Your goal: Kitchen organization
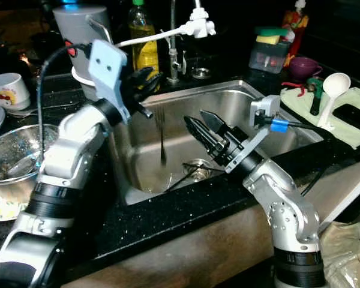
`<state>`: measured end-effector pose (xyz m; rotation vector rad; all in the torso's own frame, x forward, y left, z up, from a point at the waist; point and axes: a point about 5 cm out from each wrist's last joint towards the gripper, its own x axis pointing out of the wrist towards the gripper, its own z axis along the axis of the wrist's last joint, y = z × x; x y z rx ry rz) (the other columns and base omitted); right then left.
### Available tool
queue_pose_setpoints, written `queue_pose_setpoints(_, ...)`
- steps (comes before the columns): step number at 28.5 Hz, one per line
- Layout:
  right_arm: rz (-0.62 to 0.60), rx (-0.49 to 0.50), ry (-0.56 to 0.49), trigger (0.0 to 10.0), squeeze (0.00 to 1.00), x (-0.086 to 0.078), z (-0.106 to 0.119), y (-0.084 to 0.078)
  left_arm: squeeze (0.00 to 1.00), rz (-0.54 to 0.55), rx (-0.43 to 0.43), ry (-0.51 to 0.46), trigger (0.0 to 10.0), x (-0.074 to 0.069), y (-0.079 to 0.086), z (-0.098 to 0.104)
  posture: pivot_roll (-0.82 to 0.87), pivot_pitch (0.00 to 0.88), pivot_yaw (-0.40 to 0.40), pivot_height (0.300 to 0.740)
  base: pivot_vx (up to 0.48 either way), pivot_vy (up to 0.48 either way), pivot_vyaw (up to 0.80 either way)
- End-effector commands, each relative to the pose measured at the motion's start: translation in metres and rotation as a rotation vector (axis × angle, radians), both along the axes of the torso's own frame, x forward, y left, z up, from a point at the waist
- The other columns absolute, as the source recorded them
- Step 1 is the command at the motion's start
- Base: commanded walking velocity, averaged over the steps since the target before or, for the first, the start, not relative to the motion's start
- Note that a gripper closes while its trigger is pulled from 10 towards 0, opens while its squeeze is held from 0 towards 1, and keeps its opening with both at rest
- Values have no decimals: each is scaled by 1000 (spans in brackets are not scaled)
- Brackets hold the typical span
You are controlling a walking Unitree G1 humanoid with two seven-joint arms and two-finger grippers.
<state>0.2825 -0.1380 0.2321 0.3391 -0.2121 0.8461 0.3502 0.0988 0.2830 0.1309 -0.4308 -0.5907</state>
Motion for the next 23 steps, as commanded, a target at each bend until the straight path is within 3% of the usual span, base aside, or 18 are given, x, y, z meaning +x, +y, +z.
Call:
queue_pose_setpoints(1, 21, -11, -8, 10000, 0, -4, 1, 3, 1000, -23, -4, -8, 10000, -2, -1, -2, -102, 0, -16, 740, 0, 0, 0)
queue_pose_setpoints(6, 26, -3, -5, 10000, 0, -4, -1, 6, 1000, 3, 62, -56, 10000, -6, -4, 3, -94, 0, -17, 740, 0, 0, 0)
queue_pose_setpoints(7, 35, -2, -3, 10000, 0, -6, -2, 8, 765, 25, 119, -89, 10000, -8, -5, 5, -92, 0, -19, 740, 0, 0, 0)
queue_pose_setpoints(8, 43, -2, -2, 10000, 0, -7, -3, 10, 0, 61, 200, -128, 10000, -10, -4, 8, -90, 0, -17, 740, 0, 0, 0)
queue_pose_setpoints(9, 49, -4, -1, 10000, 0, -8, -4, 11, 0, 102, 287, -167, 10000, -12, -2, 11, -90, 0, -15, 740, 0, 0, 0)
queue_pose_setpoints(10, 49, -4, -1, 10000, 0, -8, -4, 11, 0, 102, 287, -167, 10000, -12, -2, 11, -90, 0, -15, 740, 0, 0, 0)
queue_pose_setpoints(14, 95, -3, -32, 10000, 0, -11, -2, 12, 0, 209, 497, -266, 10000, -22, 9, 18, -80, 0, -19, 740, 0, 0, 341)
queue_pose_setpoints(19, 145, -18, -31, 10000, 0, -15, -5, 14, 0, 266, 572, -299, 10000, -34, 21, 24, -64, 0, -26, 740, 0, 0, 716)
queue_pose_setpoints(23, 159, -23, -27, 10000, 0, -15, -6, 16, 0, 288, 579, -278, 10000, -38, 26, 23, -56, 0, -30, 740, 0, 0, 717)
